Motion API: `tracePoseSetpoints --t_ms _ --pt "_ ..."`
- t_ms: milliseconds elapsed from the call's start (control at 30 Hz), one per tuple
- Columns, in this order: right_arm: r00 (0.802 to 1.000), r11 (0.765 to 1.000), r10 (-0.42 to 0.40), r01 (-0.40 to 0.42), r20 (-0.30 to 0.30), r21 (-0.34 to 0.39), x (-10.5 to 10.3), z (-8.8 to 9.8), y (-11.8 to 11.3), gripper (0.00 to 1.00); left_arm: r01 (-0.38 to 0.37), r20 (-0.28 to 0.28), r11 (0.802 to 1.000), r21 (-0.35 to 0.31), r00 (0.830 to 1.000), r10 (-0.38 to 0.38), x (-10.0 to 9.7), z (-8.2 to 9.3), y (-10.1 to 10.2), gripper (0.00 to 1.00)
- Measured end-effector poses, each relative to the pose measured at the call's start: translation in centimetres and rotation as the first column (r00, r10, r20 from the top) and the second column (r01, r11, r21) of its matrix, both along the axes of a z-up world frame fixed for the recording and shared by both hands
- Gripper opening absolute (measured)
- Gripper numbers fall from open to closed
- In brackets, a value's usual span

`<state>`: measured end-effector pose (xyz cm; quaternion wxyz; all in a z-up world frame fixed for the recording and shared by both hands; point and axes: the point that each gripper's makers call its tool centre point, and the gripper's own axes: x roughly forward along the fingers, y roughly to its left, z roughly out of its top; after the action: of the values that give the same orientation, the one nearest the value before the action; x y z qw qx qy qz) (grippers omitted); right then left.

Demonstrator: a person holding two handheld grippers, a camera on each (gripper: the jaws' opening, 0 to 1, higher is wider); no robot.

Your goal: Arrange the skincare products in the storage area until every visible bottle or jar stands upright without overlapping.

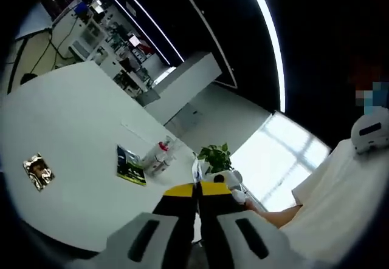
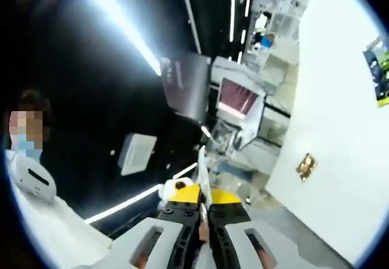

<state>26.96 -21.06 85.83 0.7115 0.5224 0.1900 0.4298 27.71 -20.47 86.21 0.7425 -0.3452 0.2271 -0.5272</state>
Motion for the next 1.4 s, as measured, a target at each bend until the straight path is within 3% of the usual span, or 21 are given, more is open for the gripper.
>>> tracePoseSetpoints --t_ms 467,600,1033,1267,1333,1400 --pt "0.997 0.997 -0.057 0.059 -0.042 0.041 0.7 1.1 0.0 0.01 -0.012 -0.017 0.998 -0.059 1.000 0.011 0.2 0.7 0.6 0.00" --pt "0.994 0.996 -0.054 0.061 -0.093 0.072 0.8 0.9 0.0 0.00 -0.013 -0.026 0.998 -0.054 1.000 0.012 0.2 0.6 0.5 0.00" --pt "0.995 0.998 -0.069 0.070 -0.073 0.007 1.5 1.0 -0.4 0.01 0.002 -0.046 0.999 -0.045 0.999 -0.004 0.1 0.2 0.4 0.00" --pt "0.999 0.996 0.036 -0.036 -0.002 -0.079 1.2 1.7 -0.2 0.00 0.054 -0.059 0.995 -0.086 0.997 -0.059 -0.6 0.6 0.3 0.00" --pt "0.998 0.992 0.051 -0.048 0.022 -0.116 1.3 1.9 -0.3 0.00 0.031 -0.050 0.996 -0.084 0.998 -0.036 -0.3 0.5 0.9 0.02" --pt "0.997 0.989 0.080 -0.077 0.023 -0.124 1.1 2.0 -0.4 0.00 -0.030 -0.090 0.993 -0.115 0.996 0.020 0.7 0.6 1.7 0.09"
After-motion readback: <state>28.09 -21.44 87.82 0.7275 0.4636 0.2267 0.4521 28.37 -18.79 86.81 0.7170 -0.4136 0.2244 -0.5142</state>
